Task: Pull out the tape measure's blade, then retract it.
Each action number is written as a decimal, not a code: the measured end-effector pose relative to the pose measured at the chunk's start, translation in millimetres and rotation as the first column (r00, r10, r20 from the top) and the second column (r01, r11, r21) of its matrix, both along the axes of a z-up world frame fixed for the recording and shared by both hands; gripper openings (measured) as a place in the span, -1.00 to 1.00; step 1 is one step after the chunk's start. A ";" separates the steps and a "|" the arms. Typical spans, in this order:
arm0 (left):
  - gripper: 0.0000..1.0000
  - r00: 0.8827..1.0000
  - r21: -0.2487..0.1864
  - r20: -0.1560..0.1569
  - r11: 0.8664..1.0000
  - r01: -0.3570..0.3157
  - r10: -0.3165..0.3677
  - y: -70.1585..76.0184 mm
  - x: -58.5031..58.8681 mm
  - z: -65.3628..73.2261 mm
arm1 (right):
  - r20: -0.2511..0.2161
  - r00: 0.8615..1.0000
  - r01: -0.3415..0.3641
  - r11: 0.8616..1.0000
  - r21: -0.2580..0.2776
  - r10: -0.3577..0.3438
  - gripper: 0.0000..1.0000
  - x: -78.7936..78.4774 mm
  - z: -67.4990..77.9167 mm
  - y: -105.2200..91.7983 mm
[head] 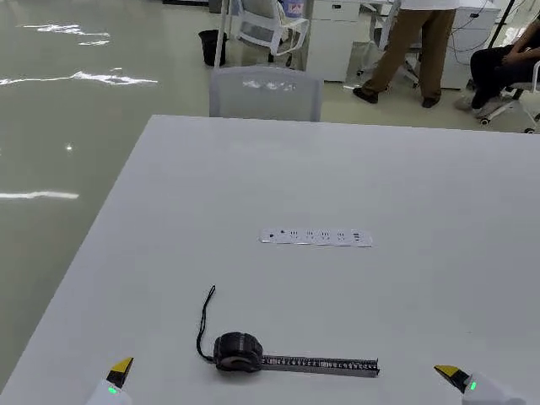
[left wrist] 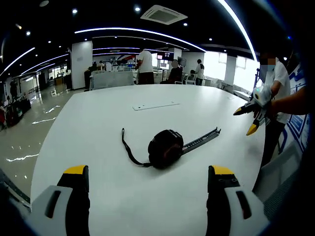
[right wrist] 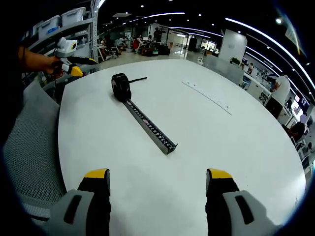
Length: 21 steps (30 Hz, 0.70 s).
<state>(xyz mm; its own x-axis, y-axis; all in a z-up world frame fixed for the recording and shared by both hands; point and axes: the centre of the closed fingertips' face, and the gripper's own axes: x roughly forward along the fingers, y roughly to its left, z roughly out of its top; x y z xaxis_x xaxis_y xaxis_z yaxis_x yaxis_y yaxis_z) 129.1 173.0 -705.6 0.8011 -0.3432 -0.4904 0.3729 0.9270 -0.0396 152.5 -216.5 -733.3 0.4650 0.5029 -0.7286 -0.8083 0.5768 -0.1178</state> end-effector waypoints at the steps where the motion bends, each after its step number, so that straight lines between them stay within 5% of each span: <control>1: 0.98 1.000 0.002 -0.001 1.000 -0.001 0.001 -2.2 0.8 -0.3 | -0.003 1.000 -0.011 1.000 -0.007 0.011 0.63 2.1 0.3 2.2; 10: 0.98 1.000 0.005 0.005 1.000 -0.009 0.008 -21.9 9.5 3.4 | -0.039 0.995 -0.092 0.995 -0.028 0.091 0.59 13.6 -1.4 15.3; 14: 0.98 1.000 0.017 0.017 1.000 -0.008 0.008 -26.6 14.3 3.5 | -0.085 0.980 -0.184 0.982 -0.043 0.179 0.59 5.2 5.6 24.1; 17: 0.98 1.000 0.026 0.025 1.000 -0.011 0.011 -28.4 17.3 2.8 | -0.101 0.970 -0.224 0.974 -0.031 0.220 0.60 11.6 -2.4 26.8; 21: 0.98 0.999 0.018 0.024 0.999 -0.032 0.031 -29.9 20.5 1.3 | -0.109 0.961 -0.265 0.960 -0.087 0.255 0.57 24.1 -6.0 25.4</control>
